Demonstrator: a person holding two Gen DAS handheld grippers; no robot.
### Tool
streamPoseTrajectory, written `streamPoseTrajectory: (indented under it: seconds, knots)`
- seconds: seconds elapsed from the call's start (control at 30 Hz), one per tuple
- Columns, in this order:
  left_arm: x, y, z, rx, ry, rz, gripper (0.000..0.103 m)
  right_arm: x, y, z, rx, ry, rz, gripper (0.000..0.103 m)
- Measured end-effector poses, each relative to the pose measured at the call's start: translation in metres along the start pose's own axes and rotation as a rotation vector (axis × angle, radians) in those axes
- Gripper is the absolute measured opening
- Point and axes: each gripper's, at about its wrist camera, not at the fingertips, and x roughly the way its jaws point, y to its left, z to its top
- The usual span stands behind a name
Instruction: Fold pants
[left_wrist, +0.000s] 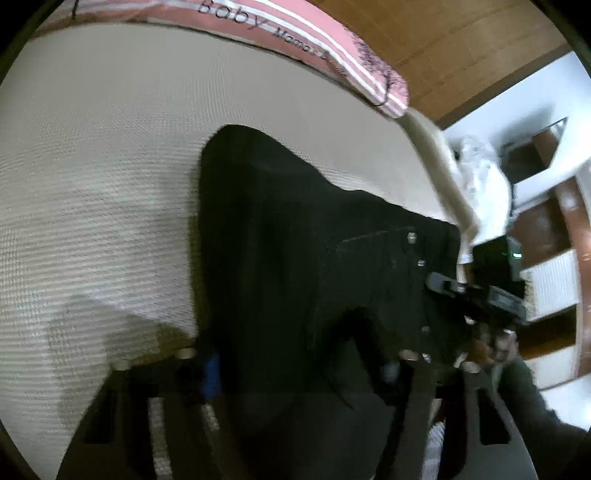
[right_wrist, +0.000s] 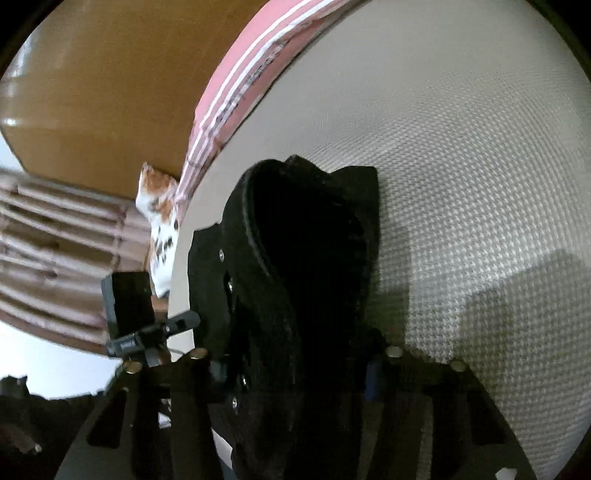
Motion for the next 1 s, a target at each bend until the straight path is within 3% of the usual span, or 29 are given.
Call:
streamPoseTrajectory:
  seconds: [0.07,0.13,0.37,0.5,0.63,1.0]
  knots:
    - [-0.001,-0.001,-0.002,-0.007,-0.012,0.029,0.038,-0.004,0.003,-0.007,0.013,-0.027,-0.023,0.04]
    - [-0.003,0.0,-0.004,-0.039,-0.027,0.036,0.033,-0.004,0.011,-0.01,0.004,-0.047,-0.057,0.038]
    - [-0.005,-0.03,-0.007,0.052,-0.047,0.199,0.022,-0.009,0.044,-0.021,-0.008,-0.116,-0.231,0.033]
    - [-0.01,-0.041,-0.008,0.105,-0.051,0.246,0.018,-0.009,0.067,-0.024,-0.046,-0.14,-0.327,0.032]
    - [-0.025,-0.04,-0.009,0.094,-0.056,0.234,0.017,-0.01,0.083,-0.027,-0.04,-0.151,-0.343,0.03]
    - [-0.089,-0.007,-0.03,0.099,-0.091,0.305,0.017,0.03,0.136,-0.052,-0.074,-0.104,-0.319,0.029]
